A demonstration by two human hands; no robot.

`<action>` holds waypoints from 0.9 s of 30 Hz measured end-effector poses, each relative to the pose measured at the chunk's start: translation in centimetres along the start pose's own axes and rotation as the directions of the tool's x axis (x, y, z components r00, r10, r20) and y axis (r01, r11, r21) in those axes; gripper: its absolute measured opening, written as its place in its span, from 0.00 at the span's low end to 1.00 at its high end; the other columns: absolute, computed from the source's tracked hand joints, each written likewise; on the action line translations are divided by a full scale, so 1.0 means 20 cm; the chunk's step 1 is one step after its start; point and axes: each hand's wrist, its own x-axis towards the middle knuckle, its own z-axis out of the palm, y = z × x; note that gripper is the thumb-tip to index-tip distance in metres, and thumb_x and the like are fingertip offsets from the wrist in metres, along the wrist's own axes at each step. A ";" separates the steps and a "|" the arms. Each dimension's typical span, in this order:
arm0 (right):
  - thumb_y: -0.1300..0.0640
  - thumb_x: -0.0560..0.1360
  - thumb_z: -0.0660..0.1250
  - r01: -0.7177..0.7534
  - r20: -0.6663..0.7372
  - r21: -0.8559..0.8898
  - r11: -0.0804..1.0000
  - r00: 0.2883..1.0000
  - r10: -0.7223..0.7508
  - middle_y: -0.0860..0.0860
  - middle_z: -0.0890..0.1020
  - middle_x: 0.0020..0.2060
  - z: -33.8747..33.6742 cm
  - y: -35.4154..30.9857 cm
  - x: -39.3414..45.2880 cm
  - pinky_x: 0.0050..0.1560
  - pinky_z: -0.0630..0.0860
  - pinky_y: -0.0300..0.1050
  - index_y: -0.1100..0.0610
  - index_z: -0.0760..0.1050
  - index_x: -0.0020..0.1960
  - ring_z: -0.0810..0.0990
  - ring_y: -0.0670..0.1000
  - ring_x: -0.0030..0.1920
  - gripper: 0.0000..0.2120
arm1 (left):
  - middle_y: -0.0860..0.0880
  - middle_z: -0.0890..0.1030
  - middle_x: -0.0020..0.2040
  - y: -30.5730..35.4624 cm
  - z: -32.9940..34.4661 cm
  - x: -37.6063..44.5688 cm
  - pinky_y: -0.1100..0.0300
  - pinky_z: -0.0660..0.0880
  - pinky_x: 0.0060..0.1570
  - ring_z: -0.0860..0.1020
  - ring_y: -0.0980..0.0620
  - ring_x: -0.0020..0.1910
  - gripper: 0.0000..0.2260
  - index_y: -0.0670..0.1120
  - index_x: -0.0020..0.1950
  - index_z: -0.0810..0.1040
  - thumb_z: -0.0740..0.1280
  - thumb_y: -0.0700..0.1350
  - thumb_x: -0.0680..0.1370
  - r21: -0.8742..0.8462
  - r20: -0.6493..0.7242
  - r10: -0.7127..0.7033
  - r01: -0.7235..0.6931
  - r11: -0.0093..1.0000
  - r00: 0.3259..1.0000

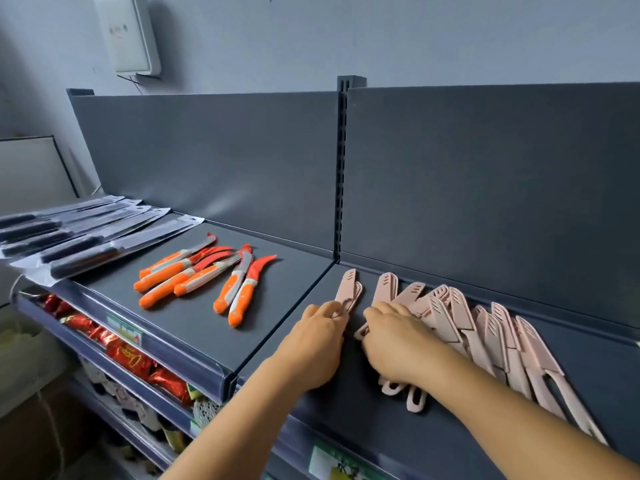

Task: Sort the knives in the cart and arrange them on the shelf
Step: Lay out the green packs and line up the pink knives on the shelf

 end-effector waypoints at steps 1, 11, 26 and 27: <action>0.57 0.78 0.53 -0.024 0.000 0.000 1.000 1.000 0.024 0.51 0.68 0.66 0.00 0.02 0.00 0.67 0.63 0.49 0.55 0.66 0.63 0.64 0.54 0.67 0.14 | 0.52 0.61 0.72 0.01 0.00 0.02 0.52 0.68 0.64 0.61 0.47 0.67 0.17 0.46 0.70 0.67 0.54 0.41 0.81 -0.005 0.008 0.007 -0.007 1.000 1.000; 0.59 0.78 0.54 -0.351 -0.073 0.059 0.935 0.932 0.355 0.50 0.71 0.65 -0.05 0.09 -0.11 0.65 0.68 0.52 0.53 0.65 0.69 0.69 0.54 0.64 0.20 | 0.51 0.70 0.65 0.02 -0.01 0.10 0.50 0.73 0.56 0.66 0.47 0.60 0.14 0.45 0.61 0.75 0.54 0.46 0.82 -0.097 0.002 0.134 -0.133 0.986 0.991; 0.48 0.79 0.60 -0.427 -0.153 0.190 0.884 0.877 0.456 0.52 0.68 0.65 0.12 -0.38 -0.01 0.64 0.69 0.52 0.55 0.69 0.68 0.67 0.57 0.65 0.20 | 0.44 0.73 0.56 -0.21 -0.12 0.10 0.56 0.66 0.43 0.72 0.42 0.56 0.11 0.42 0.57 0.75 0.58 0.38 0.77 0.051 -0.056 0.153 -0.150 0.987 0.987; 0.50 0.79 0.60 -0.447 -0.167 0.191 0.874 0.862 0.478 0.53 0.69 0.64 0.12 -0.37 -0.01 0.62 0.70 0.51 0.55 0.70 0.67 0.68 0.57 0.64 0.18 | 0.44 0.74 0.57 -0.21 -0.13 0.09 0.55 0.67 0.43 0.73 0.42 0.55 0.11 0.42 0.58 0.74 0.58 0.37 0.77 0.044 -0.076 0.159 -0.156 0.987 0.984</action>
